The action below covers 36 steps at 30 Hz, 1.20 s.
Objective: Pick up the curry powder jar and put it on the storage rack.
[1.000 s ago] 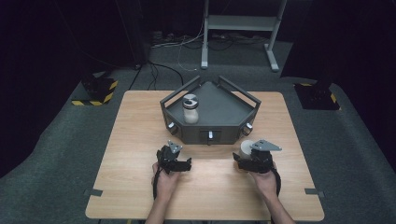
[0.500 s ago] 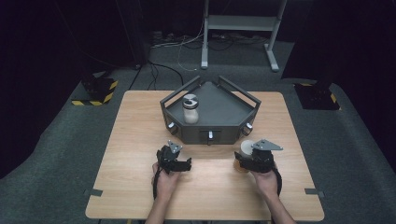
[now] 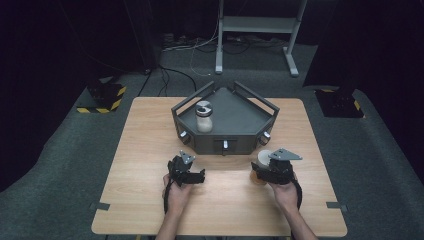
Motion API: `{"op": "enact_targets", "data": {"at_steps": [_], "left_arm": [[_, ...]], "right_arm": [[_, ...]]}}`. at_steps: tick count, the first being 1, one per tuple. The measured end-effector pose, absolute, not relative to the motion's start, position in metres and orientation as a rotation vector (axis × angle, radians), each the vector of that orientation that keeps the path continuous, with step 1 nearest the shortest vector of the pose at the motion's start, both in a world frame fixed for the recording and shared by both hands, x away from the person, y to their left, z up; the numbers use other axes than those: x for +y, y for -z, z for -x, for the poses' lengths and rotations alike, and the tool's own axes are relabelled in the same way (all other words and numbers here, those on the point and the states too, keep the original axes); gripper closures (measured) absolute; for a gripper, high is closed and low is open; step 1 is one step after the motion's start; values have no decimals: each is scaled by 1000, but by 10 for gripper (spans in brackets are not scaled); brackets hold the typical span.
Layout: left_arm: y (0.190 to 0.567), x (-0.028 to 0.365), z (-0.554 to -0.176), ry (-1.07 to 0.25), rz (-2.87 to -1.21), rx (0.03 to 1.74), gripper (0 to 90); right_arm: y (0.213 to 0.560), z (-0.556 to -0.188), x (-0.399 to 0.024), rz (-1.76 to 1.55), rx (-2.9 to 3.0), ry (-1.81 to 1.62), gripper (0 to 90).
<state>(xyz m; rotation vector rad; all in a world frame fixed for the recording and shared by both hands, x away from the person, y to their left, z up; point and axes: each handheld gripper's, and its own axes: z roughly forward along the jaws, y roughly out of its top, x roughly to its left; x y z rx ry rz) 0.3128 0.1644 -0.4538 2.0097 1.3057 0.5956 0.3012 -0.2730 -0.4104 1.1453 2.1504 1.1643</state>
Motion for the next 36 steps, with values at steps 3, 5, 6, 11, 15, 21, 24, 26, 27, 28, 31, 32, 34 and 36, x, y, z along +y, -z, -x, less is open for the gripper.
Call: {"op": "enact_targets", "data": {"at_steps": [3,5,6,11,15,21,24,26,27,28,31,32,34,36], "left_arm": [[454,164,-313,-595,-2010,1306,74],[454,164,-313,-596,-2010,1306,73],[454,164,-313,-596,-2010,1306,73],[454,164,-313,-596,-2010,1305,74],[454,164,-313,-594,-2009,1306,74],[454,164,-313,-596,-2010,1306,74],[454,164,-313,-596,-2010,1305,74],[454,164,-313,-596,-2009,1305,74],[454,164,-313,-596,-2009,1305,74],[454,164,-313,-596,-2009,1306,74],[454,164,-313,-596,-2010,1306,74],[454,164,-313,-596,-2009,1306,74],[454,164,-313,-596,-2010,1306,74],[454,164,-313,-596,-2010,1305,74]], "right_arm": [[409,-302,-273,-1149,2157,-1162,344],[407,-303,-274,-1148,2159,-1167,345],[406,-304,-274,-1148,2158,-1167,344],[400,-305,-272,-1126,2171,-1156,345],[392,-308,-272,-1100,2188,-1156,345],[373,-315,-273,-1074,2208,-1171,345],[360,-319,-273,-1057,2225,-1166,345],[352,-321,-272,-1049,2232,-1163,345],[346,-322,-272,-1044,2234,-1165,345],[343,-323,-271,-1040,2236,-1165,345],[332,-326,-270,-1024,2241,-1171,345],[328,-327,-270,-1019,2243,-1175,345],[322,-331,-270,-1016,2247,-1185,345],[315,-334,-269,-1009,2250,-1194,345]]}}
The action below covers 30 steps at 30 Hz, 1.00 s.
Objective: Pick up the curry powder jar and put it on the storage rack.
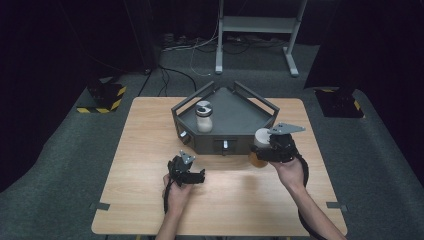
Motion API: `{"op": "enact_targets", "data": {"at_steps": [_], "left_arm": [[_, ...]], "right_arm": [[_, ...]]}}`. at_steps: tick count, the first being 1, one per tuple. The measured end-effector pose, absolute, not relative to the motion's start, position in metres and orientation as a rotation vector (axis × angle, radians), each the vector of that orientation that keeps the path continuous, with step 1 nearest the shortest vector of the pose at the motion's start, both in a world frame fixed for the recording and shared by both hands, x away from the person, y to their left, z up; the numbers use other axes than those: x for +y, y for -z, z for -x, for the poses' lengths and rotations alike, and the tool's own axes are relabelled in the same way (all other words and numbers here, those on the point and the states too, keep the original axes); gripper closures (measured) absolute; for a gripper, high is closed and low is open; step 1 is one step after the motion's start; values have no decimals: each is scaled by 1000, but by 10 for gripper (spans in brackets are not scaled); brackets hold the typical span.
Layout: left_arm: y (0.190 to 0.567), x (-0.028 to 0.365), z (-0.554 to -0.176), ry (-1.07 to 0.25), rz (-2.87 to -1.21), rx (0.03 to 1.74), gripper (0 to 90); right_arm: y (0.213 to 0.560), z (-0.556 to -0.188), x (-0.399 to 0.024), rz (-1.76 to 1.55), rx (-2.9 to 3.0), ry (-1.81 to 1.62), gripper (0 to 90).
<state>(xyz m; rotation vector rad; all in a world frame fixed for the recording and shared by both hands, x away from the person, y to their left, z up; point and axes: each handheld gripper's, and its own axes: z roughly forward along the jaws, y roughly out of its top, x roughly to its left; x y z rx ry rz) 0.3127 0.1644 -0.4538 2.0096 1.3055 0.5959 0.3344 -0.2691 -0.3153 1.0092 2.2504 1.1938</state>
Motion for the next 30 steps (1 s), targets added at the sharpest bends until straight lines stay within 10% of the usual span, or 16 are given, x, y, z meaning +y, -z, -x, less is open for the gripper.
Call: {"op": "enact_targets", "data": {"at_steps": [30], "left_arm": [[454,164,-313,-594,-2009,1306,74]], "right_arm": [[251,-389,-240,-975,2226,-1238,345]]}}
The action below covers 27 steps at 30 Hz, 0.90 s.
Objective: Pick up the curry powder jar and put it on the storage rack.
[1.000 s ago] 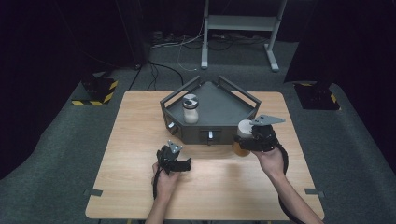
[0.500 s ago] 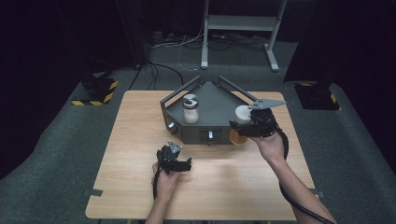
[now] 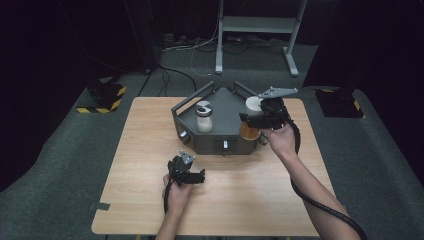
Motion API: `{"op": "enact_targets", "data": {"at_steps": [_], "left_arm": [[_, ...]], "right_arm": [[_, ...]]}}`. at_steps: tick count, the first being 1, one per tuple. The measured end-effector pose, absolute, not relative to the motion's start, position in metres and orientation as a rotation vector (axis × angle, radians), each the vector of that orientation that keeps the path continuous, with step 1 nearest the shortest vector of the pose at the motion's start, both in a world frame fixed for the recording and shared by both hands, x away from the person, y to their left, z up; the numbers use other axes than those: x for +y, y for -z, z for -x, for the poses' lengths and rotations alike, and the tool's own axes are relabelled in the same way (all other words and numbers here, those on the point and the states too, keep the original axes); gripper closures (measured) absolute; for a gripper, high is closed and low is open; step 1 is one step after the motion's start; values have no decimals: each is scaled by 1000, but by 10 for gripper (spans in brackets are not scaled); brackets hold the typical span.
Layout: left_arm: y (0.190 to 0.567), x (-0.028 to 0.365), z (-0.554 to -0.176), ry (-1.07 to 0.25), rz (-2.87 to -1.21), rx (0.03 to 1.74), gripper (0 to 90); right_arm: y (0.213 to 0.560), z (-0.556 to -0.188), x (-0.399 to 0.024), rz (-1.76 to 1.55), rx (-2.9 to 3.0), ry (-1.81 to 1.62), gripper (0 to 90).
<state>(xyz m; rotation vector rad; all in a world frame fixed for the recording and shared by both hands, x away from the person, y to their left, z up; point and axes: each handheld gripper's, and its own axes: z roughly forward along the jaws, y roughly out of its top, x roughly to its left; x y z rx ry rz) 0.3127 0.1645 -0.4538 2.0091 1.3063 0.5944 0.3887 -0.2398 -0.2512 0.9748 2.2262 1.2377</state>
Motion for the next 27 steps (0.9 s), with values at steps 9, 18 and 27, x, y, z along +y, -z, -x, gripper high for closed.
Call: {"op": "enact_targets", "data": {"at_steps": [9,18,27], "left_arm": [[454,164,-312,-595,-2005,1308,74],[454,164,-313,-596,-2006,1307,74],[454,164,-313,-595,-2005,1309,74]], "right_arm": [[246,-409,-224,-1013,2211,-1191,345],[256,-425,-215,-1059,2205,-1164,345],[270,-435,-208,-1094,2195,-1150,345]]}}
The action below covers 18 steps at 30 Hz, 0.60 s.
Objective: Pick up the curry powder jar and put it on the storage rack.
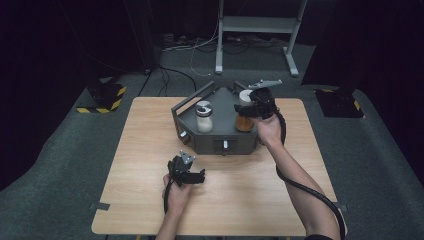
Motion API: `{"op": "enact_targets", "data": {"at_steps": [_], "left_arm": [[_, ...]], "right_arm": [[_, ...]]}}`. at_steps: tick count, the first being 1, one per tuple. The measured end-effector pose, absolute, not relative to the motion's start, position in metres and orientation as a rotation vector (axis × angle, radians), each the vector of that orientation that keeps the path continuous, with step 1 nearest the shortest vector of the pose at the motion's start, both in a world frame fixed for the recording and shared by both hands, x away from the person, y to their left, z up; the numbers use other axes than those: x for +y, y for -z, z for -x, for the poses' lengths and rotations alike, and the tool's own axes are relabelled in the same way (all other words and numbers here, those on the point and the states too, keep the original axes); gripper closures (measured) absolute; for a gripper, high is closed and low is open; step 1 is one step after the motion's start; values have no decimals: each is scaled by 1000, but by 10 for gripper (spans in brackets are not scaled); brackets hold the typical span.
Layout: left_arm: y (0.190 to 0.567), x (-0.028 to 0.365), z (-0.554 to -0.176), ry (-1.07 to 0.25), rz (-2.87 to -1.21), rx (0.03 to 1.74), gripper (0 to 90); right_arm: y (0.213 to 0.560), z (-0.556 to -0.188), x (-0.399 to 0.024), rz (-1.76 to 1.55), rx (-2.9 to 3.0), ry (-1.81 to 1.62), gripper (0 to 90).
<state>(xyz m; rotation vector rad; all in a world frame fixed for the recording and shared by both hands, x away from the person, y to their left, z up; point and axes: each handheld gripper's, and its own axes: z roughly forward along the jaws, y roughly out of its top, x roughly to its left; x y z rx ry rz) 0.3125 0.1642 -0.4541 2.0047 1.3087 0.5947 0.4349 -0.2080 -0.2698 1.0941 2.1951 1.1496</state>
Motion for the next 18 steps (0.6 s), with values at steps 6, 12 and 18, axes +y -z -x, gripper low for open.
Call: {"op": "enact_targets", "data": {"at_steps": [6,12,18], "left_arm": [[454,164,-313,-595,-2005,1308,74],[454,164,-313,-595,-2006,1307,74],[454,164,-313,-595,-2006,1308,74]], "right_arm": [[276,-437,-204,-1090,2193,-1141,344],[279,-436,-203,-1076,2192,-1142,343],[280,-434,-202,-1057,2198,-1134,343]]}}
